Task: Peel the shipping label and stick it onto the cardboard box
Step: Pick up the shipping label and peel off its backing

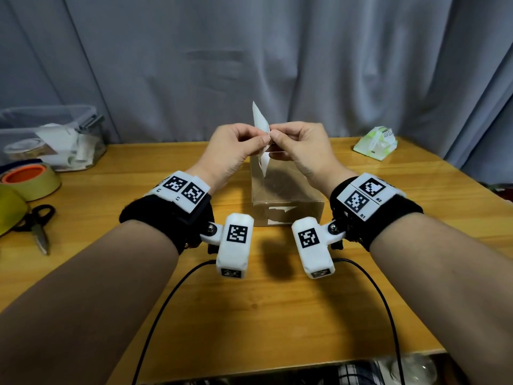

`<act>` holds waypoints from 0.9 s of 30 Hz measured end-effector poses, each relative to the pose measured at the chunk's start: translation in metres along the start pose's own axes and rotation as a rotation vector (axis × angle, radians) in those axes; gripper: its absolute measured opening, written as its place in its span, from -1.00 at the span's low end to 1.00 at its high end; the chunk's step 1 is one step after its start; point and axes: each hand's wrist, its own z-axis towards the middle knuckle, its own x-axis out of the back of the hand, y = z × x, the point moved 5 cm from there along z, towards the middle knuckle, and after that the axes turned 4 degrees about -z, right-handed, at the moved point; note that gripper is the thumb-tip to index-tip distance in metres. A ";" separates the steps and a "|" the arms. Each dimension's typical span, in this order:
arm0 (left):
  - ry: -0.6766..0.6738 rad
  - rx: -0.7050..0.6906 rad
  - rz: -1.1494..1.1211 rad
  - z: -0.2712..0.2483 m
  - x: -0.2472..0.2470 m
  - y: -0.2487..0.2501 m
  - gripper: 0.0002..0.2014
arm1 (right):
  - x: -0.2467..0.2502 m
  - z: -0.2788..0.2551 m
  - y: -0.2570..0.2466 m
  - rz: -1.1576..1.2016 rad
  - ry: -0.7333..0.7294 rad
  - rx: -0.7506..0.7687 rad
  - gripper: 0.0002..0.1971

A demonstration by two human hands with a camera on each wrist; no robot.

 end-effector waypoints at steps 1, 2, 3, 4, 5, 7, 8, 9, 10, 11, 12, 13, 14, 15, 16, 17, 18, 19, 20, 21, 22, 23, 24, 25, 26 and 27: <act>-0.001 -0.001 0.010 0.000 0.000 0.000 -0.82 | 0.000 0.000 0.000 -0.004 -0.001 -0.002 -0.78; 0.000 -0.002 0.019 0.000 0.000 0.000 -0.84 | 0.000 0.001 0.001 -0.004 -0.001 -0.008 -0.78; 0.002 -0.003 0.025 0.000 0.000 0.001 -0.87 | 0.000 0.001 0.001 0.002 -0.002 -0.015 -0.78; 0.003 -0.003 0.030 0.000 0.000 0.001 -0.91 | -0.001 0.001 0.002 0.008 -0.002 -0.020 -0.78; 0.004 -0.002 0.034 0.000 0.000 0.001 -0.94 | -0.001 0.001 0.002 0.012 -0.004 -0.021 -0.78; 0.007 -0.006 0.048 0.000 0.001 0.001 -0.94 | -0.001 0.001 0.002 0.016 -0.010 -0.020 -0.78; 0.011 -0.009 0.053 0.000 0.001 0.001 -0.94 | -0.002 0.001 0.002 0.015 -0.014 -0.019 -0.79; 0.017 -0.015 0.056 0.000 0.001 0.001 -0.95 | -0.002 0.000 0.002 0.012 -0.013 -0.017 -0.79; 0.023 -0.026 0.059 -0.001 0.001 0.002 -0.95 | -0.002 0.000 0.001 0.011 -0.013 -0.014 -0.81; 0.028 -0.040 0.060 -0.001 0.001 0.003 -0.94 | -0.004 0.000 0.000 0.010 -0.014 -0.008 -0.83; 0.032 -0.055 0.055 -0.002 0.001 0.004 -0.93 | -0.005 -0.001 -0.001 0.013 -0.017 -0.001 -0.85; 0.036 -0.068 0.049 -0.002 0.001 0.004 -0.93 | -0.006 -0.001 -0.002 0.018 -0.020 0.005 -0.88; 0.041 -0.078 0.045 -0.001 0.001 0.005 -0.94 | -0.007 -0.002 -0.003 0.025 -0.026 0.010 -0.90; 0.050 -0.085 0.044 -0.001 0.001 0.006 -0.93 | -0.007 -0.002 -0.003 0.030 -0.031 0.014 -0.90; 0.057 -0.088 0.050 0.000 0.002 0.006 -0.91 | -0.008 -0.002 -0.004 0.037 -0.038 0.011 -0.90; 0.063 -0.090 0.058 0.001 0.002 0.005 -0.88 | -0.008 -0.003 -0.004 0.042 -0.046 0.006 -0.91; 0.063 -0.091 0.066 0.003 0.002 0.005 -0.86 | -0.008 -0.004 -0.005 0.046 -0.052 0.000 -0.91; 0.057 -0.094 0.075 0.003 0.002 0.005 -0.86 | -0.008 -0.004 -0.005 0.048 -0.050 -0.005 -0.88; 0.050 -0.097 0.081 0.004 0.002 0.005 -0.87 | -0.007 -0.004 -0.005 0.053 -0.047 -0.009 -0.84; 0.041 -0.097 0.077 0.004 0.002 0.006 -0.91 | -0.006 -0.004 -0.005 0.056 -0.042 -0.010 -0.81; 0.028 -0.097 0.066 0.004 0.002 0.006 -0.97 | -0.006 -0.004 -0.005 0.058 -0.040 -0.009 -0.80; 0.019 -0.101 0.060 0.005 0.003 0.006 -0.97 | -0.006 -0.004 -0.005 0.058 -0.038 -0.007 -0.80; 0.013 -0.104 0.059 0.005 0.003 0.007 -0.92 | -0.006 -0.004 -0.004 0.059 -0.037 -0.004 -0.80; 0.007 -0.104 0.060 0.005 0.003 0.006 -0.91 | -0.006 -0.004 -0.004 0.057 -0.035 -0.001 -0.80; 0.003 -0.104 0.062 0.005 0.003 0.006 -0.92 | -0.005 -0.004 -0.004 0.056 -0.032 0.001 -0.80; 0.000 -0.106 0.069 0.004 0.003 0.007 -0.93 | -0.005 -0.004 -0.003 0.054 -0.027 0.002 -0.80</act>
